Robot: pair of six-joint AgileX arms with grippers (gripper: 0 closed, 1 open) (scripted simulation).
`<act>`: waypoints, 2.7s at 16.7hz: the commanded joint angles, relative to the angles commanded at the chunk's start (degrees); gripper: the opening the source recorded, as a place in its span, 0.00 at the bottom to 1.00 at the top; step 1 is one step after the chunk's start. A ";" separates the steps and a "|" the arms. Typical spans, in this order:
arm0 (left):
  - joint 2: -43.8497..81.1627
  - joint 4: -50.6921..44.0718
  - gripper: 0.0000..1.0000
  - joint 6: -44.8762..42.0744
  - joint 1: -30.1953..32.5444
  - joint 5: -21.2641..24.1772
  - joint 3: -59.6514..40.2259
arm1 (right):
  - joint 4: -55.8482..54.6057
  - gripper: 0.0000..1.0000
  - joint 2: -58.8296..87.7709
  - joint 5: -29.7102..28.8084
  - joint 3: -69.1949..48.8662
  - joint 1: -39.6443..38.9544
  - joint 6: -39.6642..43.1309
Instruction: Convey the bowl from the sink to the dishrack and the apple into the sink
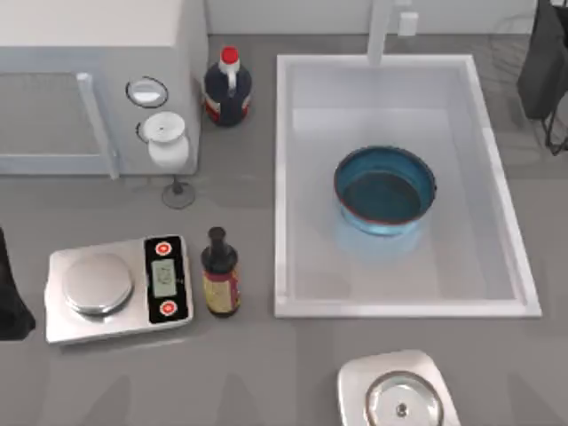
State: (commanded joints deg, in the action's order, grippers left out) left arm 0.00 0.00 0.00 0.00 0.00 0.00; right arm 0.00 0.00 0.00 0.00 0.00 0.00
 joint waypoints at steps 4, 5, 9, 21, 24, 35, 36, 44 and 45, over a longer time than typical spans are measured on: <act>0.00 0.00 1.00 0.00 0.00 0.00 0.00 | 0.63 1.00 1.62 -0.26 -1.63 -0.13 -0.15; 0.00 0.00 1.00 0.00 0.00 0.00 0.00 | 1.30 1.00 3.28 -0.49 -3.29 -0.30 -0.32; 0.00 0.00 1.00 0.00 0.00 0.00 0.00 | 6.57 1.00 15.74 -1.52 -15.24 -2.08 -1.80; 0.00 0.00 1.00 0.00 0.00 0.00 0.00 | 40.58 1.00 86.08 -2.92 -79.16 -15.40 -14.54; 0.00 0.00 1.00 0.00 0.00 0.00 0.00 | 50.04 1.00 105.06 -3.24 -96.74 -19.31 -18.84; 0.00 0.00 1.00 0.00 0.00 0.00 0.00 | 71.00 1.00 151.18 -6.10 -142.71 -29.36 -30.23; 0.00 0.00 1.00 0.00 0.00 0.00 0.00 | 71.54 1.00 152.58 -6.31 -144.20 -29.69 -30.60; 0.00 0.00 1.00 0.00 0.00 0.00 0.00 | 70.92 1.00 154.25 -6.39 -144.95 -29.60 -30.67; 0.00 0.00 1.00 0.00 0.00 0.00 0.00 | 69.83 1.00 155.21 -6.41 -144.87 -29.56 -30.56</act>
State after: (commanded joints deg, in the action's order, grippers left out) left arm 0.00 0.00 0.00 0.00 0.00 0.00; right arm 69.83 155.21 -6.41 -144.87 -29.56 -30.56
